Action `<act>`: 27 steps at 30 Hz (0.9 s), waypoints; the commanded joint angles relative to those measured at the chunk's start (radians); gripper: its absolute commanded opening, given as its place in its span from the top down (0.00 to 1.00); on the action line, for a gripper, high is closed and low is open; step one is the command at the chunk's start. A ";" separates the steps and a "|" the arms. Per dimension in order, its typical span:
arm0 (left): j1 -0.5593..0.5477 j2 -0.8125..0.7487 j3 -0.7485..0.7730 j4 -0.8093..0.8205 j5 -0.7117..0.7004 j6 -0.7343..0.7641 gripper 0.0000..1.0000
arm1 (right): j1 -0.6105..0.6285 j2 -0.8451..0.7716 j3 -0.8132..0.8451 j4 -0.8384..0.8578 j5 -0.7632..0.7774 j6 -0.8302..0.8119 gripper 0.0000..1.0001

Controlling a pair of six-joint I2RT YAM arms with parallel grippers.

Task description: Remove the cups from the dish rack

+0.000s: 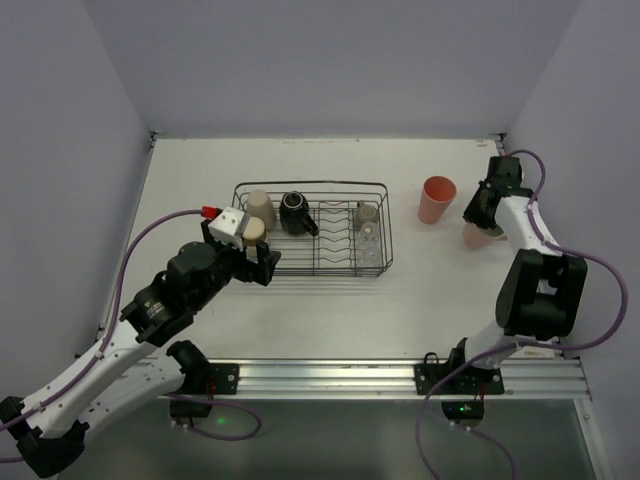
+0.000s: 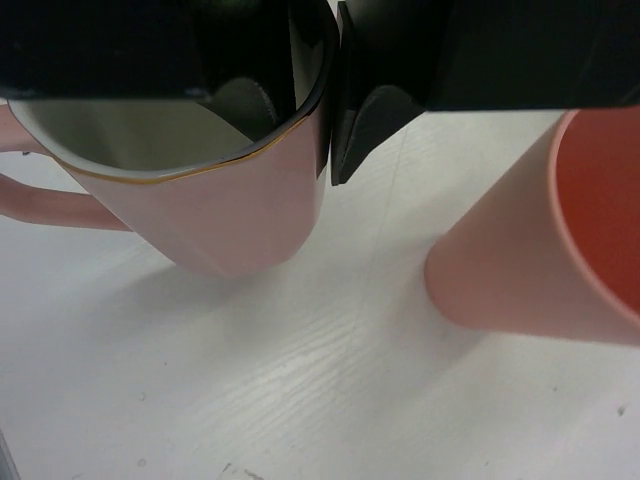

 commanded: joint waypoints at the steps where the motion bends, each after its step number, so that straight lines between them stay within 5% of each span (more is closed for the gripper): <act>1: 0.003 -0.011 -0.008 -0.006 0.020 0.039 0.00 | -0.034 0.059 0.101 0.078 0.002 -0.037 1.00; 8: 0.015 0.030 -0.005 -0.019 -0.017 0.037 0.00 | -0.039 0.188 0.206 0.049 -0.017 -0.063 0.96; 15: 0.043 0.092 0.018 -0.046 -0.083 0.007 0.00 | -0.037 0.216 0.243 0.007 -0.043 -0.055 0.67; 23: 0.045 0.161 0.087 -0.075 -0.151 -0.021 0.00 | -0.037 0.036 0.191 0.028 -0.073 -0.009 0.60; 24: 0.045 0.178 0.096 -0.082 -0.157 -0.032 0.00 | -0.037 -0.035 0.158 0.039 -0.084 0.007 0.50; 27: 0.045 0.214 0.130 -0.085 -0.161 -0.059 0.00 | -0.037 -0.138 0.095 0.091 -0.142 0.029 0.47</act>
